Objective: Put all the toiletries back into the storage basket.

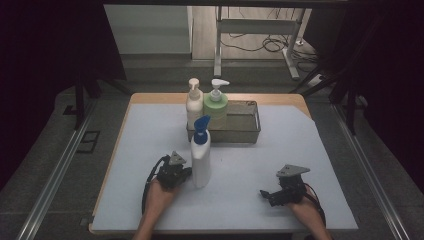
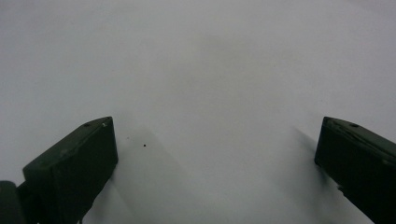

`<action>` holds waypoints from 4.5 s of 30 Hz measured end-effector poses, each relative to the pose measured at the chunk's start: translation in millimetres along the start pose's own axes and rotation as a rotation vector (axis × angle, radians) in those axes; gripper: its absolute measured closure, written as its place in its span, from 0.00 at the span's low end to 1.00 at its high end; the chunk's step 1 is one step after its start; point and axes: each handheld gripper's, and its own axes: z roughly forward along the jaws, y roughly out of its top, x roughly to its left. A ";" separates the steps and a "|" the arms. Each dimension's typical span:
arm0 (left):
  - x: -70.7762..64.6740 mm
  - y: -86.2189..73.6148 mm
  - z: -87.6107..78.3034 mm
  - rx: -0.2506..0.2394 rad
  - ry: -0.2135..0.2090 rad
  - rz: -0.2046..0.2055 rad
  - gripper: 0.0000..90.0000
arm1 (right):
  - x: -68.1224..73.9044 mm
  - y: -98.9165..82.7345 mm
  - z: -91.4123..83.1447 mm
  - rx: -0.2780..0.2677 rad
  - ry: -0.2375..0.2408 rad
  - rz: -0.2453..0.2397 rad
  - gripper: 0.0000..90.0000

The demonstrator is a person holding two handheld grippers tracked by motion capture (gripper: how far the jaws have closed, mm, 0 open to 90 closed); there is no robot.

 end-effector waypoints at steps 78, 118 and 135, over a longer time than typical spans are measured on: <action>-52.9 -29.6 -23.0 -0.004 0.025 0.043 0.12 | 23.4 32.2 -21.1 -0.064 0.065 -0.064 0.00; -52.0 -37.2 -19.9 0.014 0.062 0.037 0.12 | 70.5 124.0 -16.4 -0.151 0.130 -0.099 0.05; -52.1 -37.2 -19.8 0.015 0.062 0.036 0.12 | 90.9 163.7 -3.7 -0.163 0.100 -0.071 0.15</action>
